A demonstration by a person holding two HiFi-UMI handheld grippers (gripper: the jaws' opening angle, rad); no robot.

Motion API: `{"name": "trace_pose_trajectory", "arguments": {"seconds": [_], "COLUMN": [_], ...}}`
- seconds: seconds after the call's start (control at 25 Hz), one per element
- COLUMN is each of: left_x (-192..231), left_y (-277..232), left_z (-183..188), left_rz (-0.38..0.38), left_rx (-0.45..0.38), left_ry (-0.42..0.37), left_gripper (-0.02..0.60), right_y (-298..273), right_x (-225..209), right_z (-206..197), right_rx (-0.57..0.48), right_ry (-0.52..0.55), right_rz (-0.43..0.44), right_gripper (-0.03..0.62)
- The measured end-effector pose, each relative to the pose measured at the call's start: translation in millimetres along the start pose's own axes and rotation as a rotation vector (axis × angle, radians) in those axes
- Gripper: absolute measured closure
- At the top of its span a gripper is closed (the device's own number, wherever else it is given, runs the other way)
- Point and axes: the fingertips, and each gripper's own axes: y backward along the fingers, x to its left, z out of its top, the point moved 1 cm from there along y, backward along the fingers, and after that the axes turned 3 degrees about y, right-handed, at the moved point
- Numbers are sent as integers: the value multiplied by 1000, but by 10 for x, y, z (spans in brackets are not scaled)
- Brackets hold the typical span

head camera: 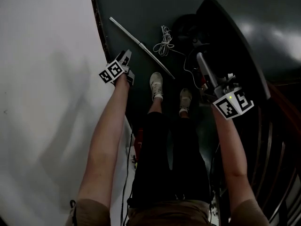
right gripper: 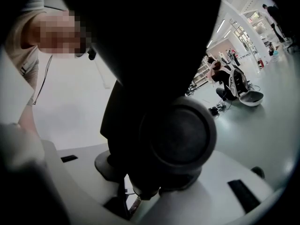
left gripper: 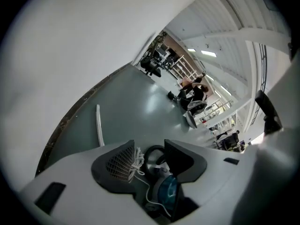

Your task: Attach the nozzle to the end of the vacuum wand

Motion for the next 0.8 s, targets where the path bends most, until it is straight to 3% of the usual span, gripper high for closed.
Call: {"name": "trace_pose_trajectory", "arguments": {"seconds": [0.08, 0.28, 0.52, 0.8], "left_x": [330, 702, 1672, 2415], "left_y": [-358, -802, -1721, -2414], "left_z": [-123, -325, -656, -859], "left_rz": [39, 83, 127, 226], "left_rx": [31, 73, 189, 284], "left_ry": [-32, -93, -124, -121], "left_gripper": [377, 371, 360, 328], "right_y": [-231, -527, -1482, -1819], "right_x": [-215, -465, -891, -886], "right_z": [-397, -1009, -2249, -2965], "right_rx": [23, 52, 177, 234], "right_ry": [-12, -44, -57, -30], "right_rz": [-6, 39, 72, 118], "right_gripper": [431, 431, 431, 431]}}
